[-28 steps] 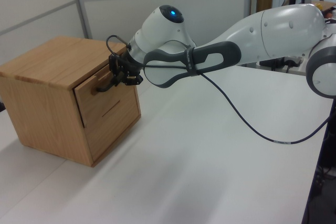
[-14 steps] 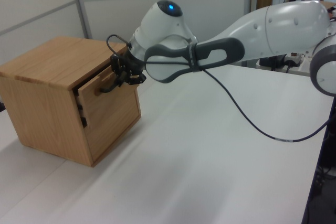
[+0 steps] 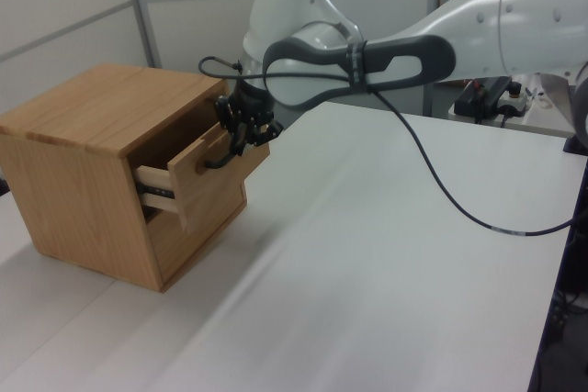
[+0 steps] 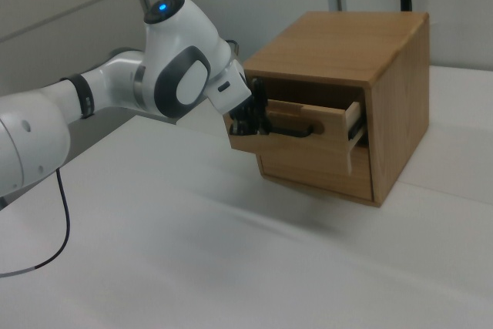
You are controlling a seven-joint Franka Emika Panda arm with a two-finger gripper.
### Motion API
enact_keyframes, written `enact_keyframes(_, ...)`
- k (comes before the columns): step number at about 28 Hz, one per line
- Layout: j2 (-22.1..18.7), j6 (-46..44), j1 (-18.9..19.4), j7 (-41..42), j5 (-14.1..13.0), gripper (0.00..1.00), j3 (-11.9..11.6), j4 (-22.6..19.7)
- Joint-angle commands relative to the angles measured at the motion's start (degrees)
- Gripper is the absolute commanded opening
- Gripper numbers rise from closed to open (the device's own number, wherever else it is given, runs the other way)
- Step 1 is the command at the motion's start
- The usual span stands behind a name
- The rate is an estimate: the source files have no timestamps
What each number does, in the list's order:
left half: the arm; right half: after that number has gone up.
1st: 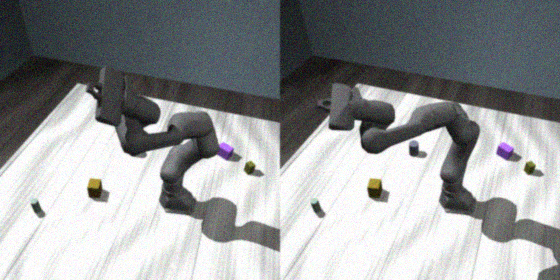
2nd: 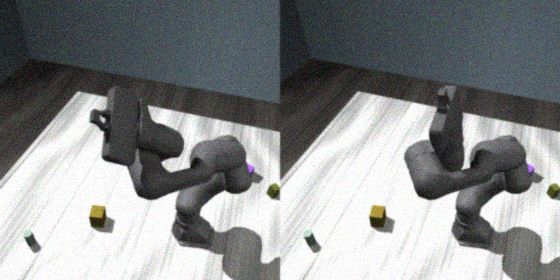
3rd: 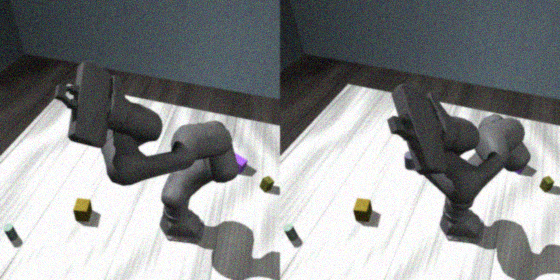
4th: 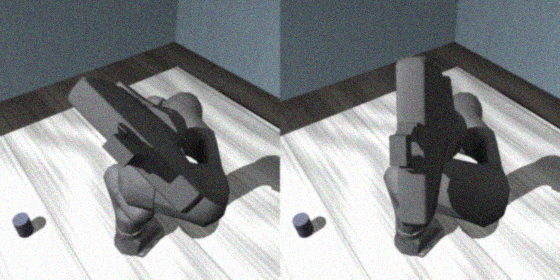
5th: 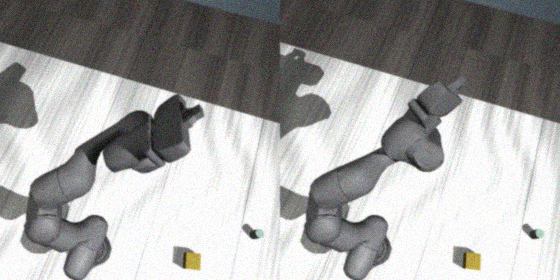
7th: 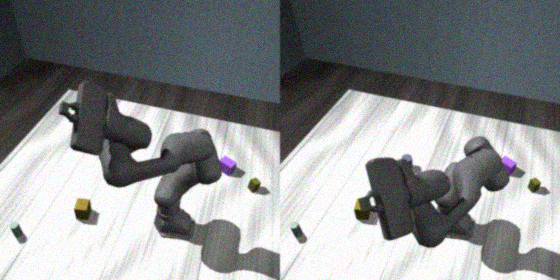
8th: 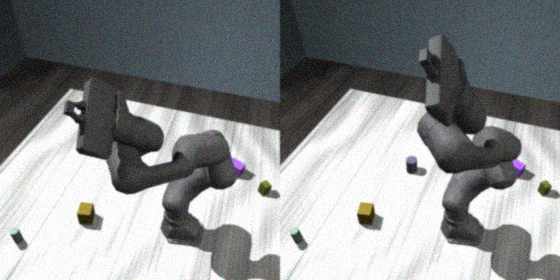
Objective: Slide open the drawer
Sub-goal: 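Pull the handle outward, sliding the upper drawer out of the cabinet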
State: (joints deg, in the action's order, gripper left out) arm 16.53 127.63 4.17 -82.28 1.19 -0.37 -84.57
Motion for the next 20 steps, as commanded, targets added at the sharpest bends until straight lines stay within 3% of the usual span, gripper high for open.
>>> enact_keyframes(1, -3.4, -5.8, 0.5, 0.0, -0.7, 0.0, 0.0, -0.9)
enact_keyframes(13, -6.0, -11.7, -0.2, 0.3, -0.7, 0.0, 0.0, -2.4)
enact_keyframes(14, -5.9, -11.4, -0.4, 0.0, -0.7, 0.07, 0.0, -2.3)
enact_keyframes(15, -5.7, -11.0, -0.6, -0.3, -0.8, 0.47, 0.0, -2.0)
enact_keyframes(16, -5.6, -10.6, -0.6, -0.4, -0.9, 0.68, 0.0, -2.0)
enact_keyframes(17, -5.5, -10.0, -0.6, -0.4, -1.0, 0.83, 0.0, -1.9)
enact_keyframes(18, -5.3, -9.2, -0.6, -0.3, -0.8, 0.93, 0.0, -1.9)
enact_keyframes(20, -4.8, -7.2, -0.5, -0.1, -0.4, 0.95, 0.0, -2.0)
